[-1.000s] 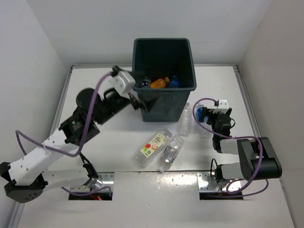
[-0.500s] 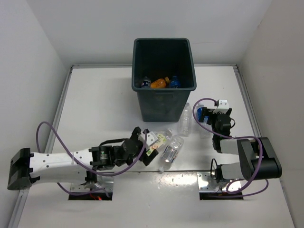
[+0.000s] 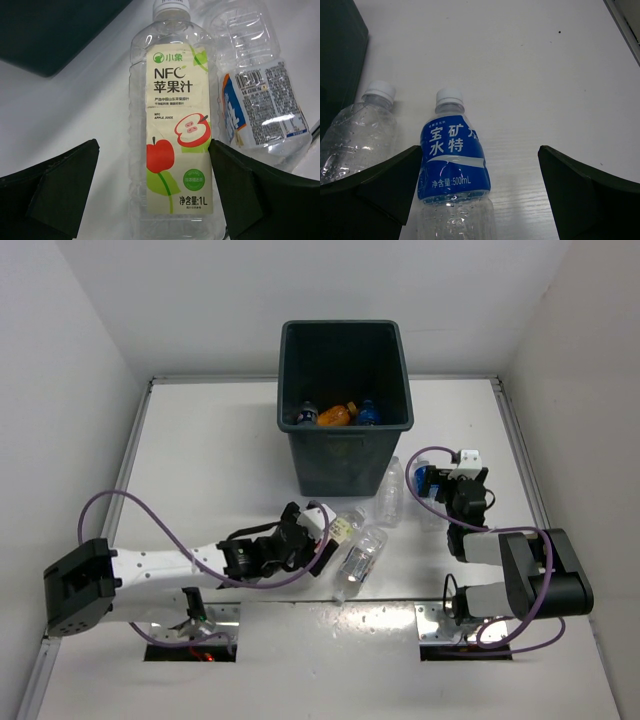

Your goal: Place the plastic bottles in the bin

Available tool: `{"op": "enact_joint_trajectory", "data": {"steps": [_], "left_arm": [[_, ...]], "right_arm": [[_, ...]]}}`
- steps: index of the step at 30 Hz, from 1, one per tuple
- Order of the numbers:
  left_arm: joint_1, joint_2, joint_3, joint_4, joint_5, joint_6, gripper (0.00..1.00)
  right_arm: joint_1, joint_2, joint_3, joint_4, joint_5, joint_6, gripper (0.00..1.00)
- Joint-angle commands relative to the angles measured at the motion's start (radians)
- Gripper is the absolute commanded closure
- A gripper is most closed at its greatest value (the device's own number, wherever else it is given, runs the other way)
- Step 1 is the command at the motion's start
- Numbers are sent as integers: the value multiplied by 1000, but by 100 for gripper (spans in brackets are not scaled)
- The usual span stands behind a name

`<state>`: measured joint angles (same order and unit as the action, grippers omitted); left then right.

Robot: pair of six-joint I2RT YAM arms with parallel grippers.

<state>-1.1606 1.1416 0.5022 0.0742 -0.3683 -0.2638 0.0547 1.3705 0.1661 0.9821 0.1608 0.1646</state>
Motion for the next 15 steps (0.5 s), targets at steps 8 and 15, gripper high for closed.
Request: {"op": "enact_joint_trajectory", "data": {"steps": [8, 15], "left_arm": [[55, 69, 79, 87, 126, 20, 1], [55, 35, 104, 89, 126, 40, 1]], "right_arm": [[-4, -2, 21, 36, -1, 1, 0], [-4, -2, 21, 36, -1, 1, 0]]}}
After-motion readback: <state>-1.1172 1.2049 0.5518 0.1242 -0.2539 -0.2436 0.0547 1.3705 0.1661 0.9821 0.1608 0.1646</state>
